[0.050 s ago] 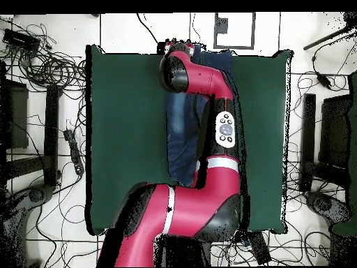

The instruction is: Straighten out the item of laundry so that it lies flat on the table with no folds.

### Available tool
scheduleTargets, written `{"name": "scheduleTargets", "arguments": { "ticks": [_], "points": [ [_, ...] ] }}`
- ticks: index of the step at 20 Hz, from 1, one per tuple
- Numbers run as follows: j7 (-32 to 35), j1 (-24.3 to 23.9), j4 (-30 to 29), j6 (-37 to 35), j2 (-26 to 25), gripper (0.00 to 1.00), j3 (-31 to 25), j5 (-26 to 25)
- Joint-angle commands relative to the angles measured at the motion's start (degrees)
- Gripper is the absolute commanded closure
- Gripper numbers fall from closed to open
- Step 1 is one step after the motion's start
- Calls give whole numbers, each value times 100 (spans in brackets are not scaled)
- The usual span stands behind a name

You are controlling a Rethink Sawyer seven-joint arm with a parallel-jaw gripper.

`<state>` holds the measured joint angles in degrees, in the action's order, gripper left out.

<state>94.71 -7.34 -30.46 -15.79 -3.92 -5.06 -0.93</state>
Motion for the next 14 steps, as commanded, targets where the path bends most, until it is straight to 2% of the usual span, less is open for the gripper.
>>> {"name": "scheduleTargets", "arguments": {
  "ticks": [1,3,7,13,14],
  "points": [
    [1352,145,-646,91,322,0,-127,242],
    [1362,119,-942,129,553,0,-291,290],
    [1735,196,-1561,215,1108,0,-169,392],
    [1927,276,-2792,-1009,2073,0,444,719],
    [1783,242,-2919,-1260,2183,0,503,744]
  ]
}}
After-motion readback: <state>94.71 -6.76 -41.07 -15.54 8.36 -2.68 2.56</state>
